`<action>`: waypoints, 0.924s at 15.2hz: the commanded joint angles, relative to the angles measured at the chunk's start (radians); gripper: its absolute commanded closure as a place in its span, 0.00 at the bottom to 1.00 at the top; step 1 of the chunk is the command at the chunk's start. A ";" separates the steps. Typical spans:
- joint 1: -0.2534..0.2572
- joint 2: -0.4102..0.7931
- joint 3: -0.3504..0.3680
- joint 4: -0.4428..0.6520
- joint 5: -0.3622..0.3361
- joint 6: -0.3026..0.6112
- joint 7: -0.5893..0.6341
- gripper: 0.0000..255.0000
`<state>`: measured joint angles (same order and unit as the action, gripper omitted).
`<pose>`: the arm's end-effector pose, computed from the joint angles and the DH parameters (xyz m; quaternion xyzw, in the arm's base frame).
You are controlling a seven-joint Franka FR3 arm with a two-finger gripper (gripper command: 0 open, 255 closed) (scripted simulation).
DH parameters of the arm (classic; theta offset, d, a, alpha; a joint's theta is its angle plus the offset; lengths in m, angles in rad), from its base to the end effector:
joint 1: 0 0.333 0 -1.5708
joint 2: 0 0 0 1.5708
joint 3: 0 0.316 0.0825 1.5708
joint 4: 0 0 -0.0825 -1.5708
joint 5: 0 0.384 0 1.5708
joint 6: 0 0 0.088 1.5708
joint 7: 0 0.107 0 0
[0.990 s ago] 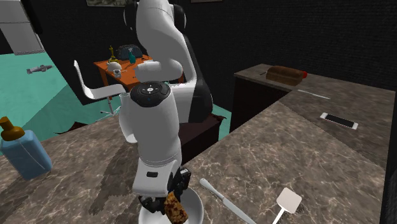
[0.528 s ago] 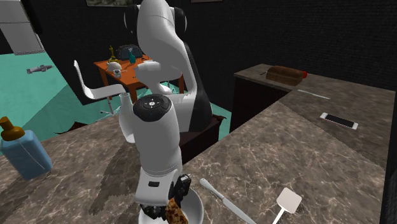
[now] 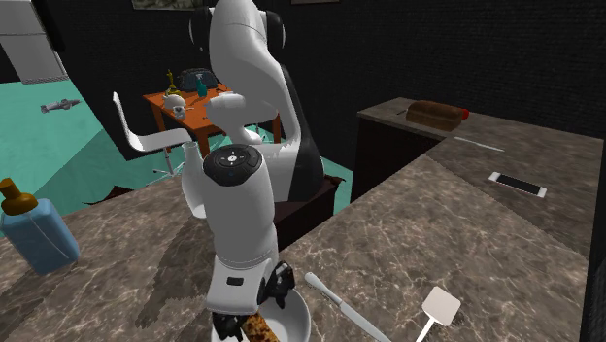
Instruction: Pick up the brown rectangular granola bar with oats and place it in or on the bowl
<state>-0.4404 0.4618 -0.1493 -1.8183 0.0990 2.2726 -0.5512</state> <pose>0.5431 -0.3521 0.2869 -0.9990 0.0436 -0.0021 0.0041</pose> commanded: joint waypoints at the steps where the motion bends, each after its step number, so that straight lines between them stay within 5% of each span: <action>1: 0.000 0.000 0.000 0.000 0.000 0.000 0.000 0.00; 6: 0.004 -0.068 -0.008 0.034 -0.015 -0.101 0.009 0.00; 14: 0.004 -0.068 -0.008 0.034 -0.015 -0.101 0.009 0.00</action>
